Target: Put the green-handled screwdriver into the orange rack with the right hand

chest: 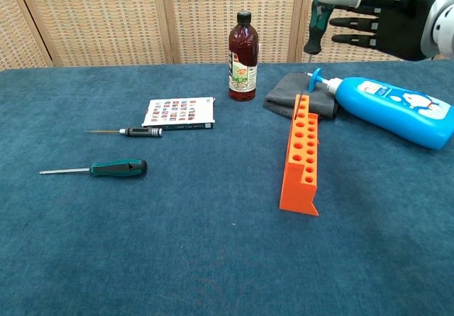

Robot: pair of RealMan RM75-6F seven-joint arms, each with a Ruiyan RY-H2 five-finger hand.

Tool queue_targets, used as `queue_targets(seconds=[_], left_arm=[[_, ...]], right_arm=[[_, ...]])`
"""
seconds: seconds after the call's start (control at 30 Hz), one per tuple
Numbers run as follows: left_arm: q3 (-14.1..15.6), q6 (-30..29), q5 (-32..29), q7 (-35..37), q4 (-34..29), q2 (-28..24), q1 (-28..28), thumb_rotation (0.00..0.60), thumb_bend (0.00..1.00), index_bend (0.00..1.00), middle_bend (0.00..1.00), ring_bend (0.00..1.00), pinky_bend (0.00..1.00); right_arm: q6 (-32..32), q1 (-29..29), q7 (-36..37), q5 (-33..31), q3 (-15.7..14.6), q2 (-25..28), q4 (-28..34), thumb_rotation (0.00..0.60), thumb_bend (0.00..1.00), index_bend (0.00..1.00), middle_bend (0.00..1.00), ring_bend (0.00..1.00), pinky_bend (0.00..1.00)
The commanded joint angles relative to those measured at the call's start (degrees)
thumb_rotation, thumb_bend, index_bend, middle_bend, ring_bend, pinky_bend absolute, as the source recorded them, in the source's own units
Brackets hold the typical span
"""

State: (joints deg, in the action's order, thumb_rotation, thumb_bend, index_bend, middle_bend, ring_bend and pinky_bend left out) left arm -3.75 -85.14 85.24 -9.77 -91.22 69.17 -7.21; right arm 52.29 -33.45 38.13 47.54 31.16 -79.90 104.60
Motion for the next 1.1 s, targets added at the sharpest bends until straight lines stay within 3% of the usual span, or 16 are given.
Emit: queue_targets(seconds=[0.03, 1.1], left_arm=[[-0.02, 0.13, -0.11, -0.03, 0.05, 0.04, -0.06, 0.6, 0.0, 0.0, 0.0, 0.0, 0.0], [0.4, 0.52, 0.09, -0.58, 0.32, 0.49, -0.39, 0.6, 0.0, 0.0, 0.0, 0.0, 0.0]], right_arm=[[-0.22, 0.12, 0.15, 0.15, -0.02, -0.02, -0.16, 0.6, 0.23, 0.62, 0.0, 0.0, 0.0], [-2.85, 1.23, 3.55, 3.23, -0.72, -2.17, -4.13, 0.6, 0.23, 0.62, 0.0, 0.0, 0.0]])
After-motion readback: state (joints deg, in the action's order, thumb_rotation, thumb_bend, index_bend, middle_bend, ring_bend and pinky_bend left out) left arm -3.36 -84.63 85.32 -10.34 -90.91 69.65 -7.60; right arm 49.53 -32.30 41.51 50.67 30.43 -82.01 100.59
